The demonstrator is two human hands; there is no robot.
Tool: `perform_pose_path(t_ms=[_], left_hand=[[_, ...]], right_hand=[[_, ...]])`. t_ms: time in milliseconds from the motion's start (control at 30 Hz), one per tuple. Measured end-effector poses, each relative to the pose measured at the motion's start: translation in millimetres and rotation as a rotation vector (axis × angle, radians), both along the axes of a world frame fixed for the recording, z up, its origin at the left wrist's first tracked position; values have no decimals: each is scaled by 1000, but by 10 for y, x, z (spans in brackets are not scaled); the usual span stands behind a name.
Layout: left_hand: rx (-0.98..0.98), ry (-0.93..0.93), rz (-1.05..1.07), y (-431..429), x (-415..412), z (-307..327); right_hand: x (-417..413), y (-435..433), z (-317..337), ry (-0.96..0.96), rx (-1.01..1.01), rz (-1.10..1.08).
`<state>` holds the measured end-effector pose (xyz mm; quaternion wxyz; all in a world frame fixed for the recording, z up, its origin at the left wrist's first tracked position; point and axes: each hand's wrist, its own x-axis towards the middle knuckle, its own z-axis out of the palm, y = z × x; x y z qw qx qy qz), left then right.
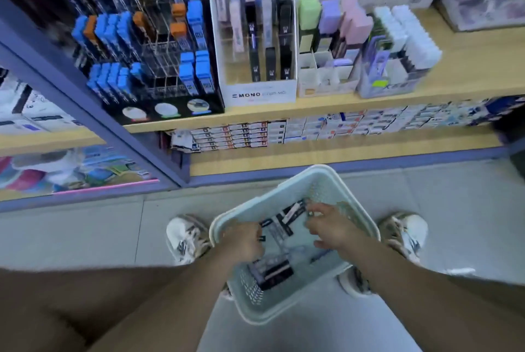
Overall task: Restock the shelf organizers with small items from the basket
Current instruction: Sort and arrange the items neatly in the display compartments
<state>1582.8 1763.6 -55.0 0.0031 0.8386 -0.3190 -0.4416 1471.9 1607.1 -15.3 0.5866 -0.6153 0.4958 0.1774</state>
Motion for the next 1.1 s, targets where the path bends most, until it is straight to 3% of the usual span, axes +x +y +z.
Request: perform_pose_path(t_ms=[100,200,300,433,533,600,900,1000,1100], left_hand=[[-11,161,262,-87,-139,-453],[-5,66,357,-141,-234,-815],[53,11,392,-190,-297,-1021],[84,-148,168,-182,-424,-1186],[43,-282,-100,-120,-557,-1219],[49,-289,-148,-121,-561,-1194],[32,-99,-210,-176,-570,-1142],[27,-93,-182,-173,-558,-1175],[37,-43,-143,-213,-503,-1088]], right_hand=[[92,-10,-405,24,78,-172],[225,-102,-747,62,148,-358],[343,-130,-1063,141,82,-417],[538,-16,-1429,336,-220,-66],[653,80,-1539,341,-391,14],[651,116,-1655,312,-454,55],[402,-40,-1647,180,-396,359],[345,-35,-1639,155,-282,271],[351,-56,-1551,92,-90,29]])
